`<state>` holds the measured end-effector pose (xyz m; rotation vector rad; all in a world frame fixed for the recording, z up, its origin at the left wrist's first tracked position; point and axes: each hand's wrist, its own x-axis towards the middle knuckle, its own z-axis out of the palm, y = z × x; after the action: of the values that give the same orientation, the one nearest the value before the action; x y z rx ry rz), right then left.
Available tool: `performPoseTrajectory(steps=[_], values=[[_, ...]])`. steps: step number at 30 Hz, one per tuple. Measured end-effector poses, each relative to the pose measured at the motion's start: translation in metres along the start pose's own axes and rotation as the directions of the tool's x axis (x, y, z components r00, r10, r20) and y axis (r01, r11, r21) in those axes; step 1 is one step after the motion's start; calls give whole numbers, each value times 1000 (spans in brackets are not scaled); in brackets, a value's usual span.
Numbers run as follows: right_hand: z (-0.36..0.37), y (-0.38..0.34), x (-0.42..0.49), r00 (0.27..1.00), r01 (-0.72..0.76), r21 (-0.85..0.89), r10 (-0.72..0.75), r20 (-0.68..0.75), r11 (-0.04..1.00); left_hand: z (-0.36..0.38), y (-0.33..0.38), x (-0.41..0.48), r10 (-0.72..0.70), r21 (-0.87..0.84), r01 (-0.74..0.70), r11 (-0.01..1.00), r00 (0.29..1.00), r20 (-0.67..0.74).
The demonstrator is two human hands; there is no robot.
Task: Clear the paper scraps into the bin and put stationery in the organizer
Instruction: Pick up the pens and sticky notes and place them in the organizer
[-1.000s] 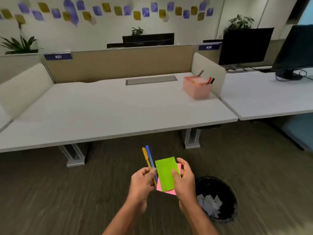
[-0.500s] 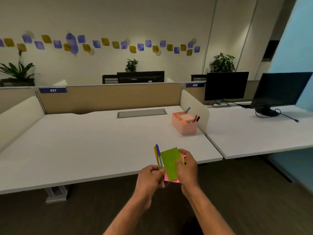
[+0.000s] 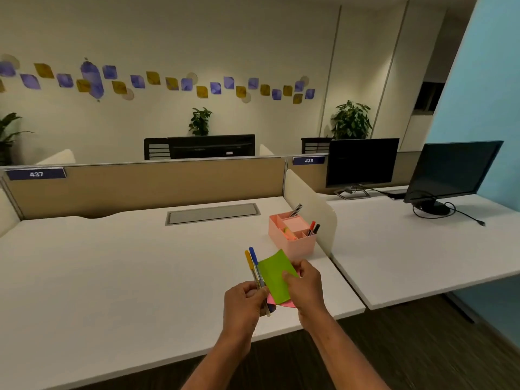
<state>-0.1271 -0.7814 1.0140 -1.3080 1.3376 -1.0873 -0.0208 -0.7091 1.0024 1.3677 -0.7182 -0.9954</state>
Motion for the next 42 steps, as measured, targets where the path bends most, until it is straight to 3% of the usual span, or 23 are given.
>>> performPoseTrajectory(steps=[11, 16, 21, 24, 34, 38, 42], values=[[-47, 4, 125, 983, -172, 226, 154, 95, 959, 104, 5, 75, 115, -1, -119, 993, 960, -255], [-55, 5, 171, 992, -115, 186, 103, 77, 976, 148, 4, 99, 136, 20, -136, 990, 943, -304], [-56, 8, 209, 959, -148, 121, 112, 261, 982, 154, 1, 138, 144, 70, -129, 989, 943, -300], [-45, 14, 232, 953, -135, 53, 115, 281, 989, 146, -3, 164, 103, 65, -89, 994, 959, -265], [13, 40, 283, 970, -62, -143, 93, 225, 988, 107, -22, 259, 6, 93, 16, 996, 973, -232], [4, 39, 322, 1000, -14, -168, 13, -4, 986, 85, -26, 292, 30, 84, -10, 996, 969, -245], [0, 44, 347, 985, 10, -217, -48, -168, 976, 72, -33, 315, 56, 114, -23, 993, 956, -287]])
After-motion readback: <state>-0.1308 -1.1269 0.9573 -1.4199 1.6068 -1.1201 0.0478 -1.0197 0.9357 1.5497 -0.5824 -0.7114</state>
